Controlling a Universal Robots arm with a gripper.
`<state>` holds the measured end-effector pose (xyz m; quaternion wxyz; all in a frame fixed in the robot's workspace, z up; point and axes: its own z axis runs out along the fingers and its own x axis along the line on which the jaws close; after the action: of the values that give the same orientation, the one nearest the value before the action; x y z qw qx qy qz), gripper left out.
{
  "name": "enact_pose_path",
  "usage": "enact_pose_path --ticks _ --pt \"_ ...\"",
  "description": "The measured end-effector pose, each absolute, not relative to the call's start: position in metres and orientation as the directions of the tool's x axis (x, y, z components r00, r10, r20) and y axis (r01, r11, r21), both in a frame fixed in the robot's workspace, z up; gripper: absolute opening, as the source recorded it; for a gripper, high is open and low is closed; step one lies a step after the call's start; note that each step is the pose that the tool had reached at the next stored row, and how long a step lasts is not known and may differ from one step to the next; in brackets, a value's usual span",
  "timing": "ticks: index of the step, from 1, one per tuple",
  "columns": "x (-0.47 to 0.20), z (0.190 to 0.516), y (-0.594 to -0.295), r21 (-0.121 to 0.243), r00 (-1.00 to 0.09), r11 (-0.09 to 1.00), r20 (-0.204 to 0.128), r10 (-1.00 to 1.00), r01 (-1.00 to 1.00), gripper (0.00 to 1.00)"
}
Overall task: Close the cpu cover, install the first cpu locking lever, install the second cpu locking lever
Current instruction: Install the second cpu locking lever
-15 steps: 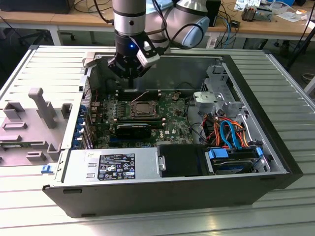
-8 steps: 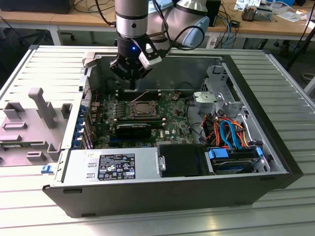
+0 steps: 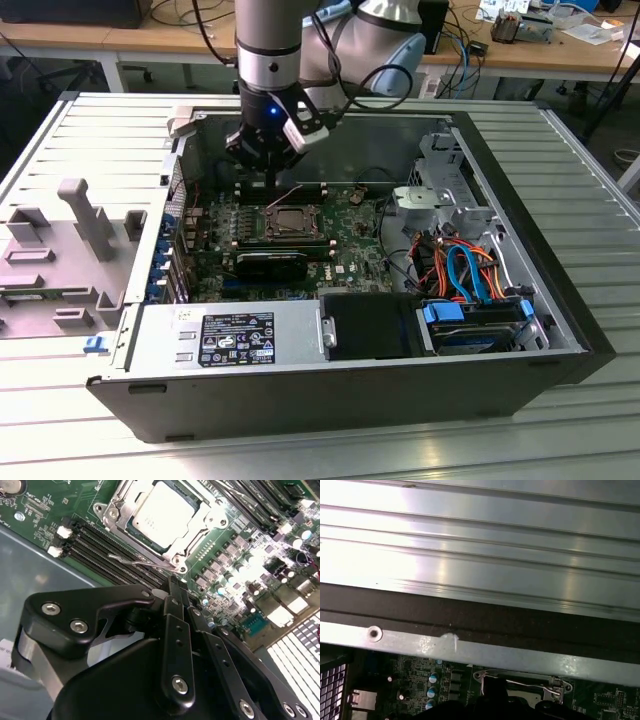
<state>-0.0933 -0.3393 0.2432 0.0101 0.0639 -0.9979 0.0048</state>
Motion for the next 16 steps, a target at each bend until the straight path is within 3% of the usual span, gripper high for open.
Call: enact_pose_path --ticks 16 --pt "-0.091 0.215 -0.33 -0.008 -0.991 0.991 0.021 -0.132 -0.132 0.11"
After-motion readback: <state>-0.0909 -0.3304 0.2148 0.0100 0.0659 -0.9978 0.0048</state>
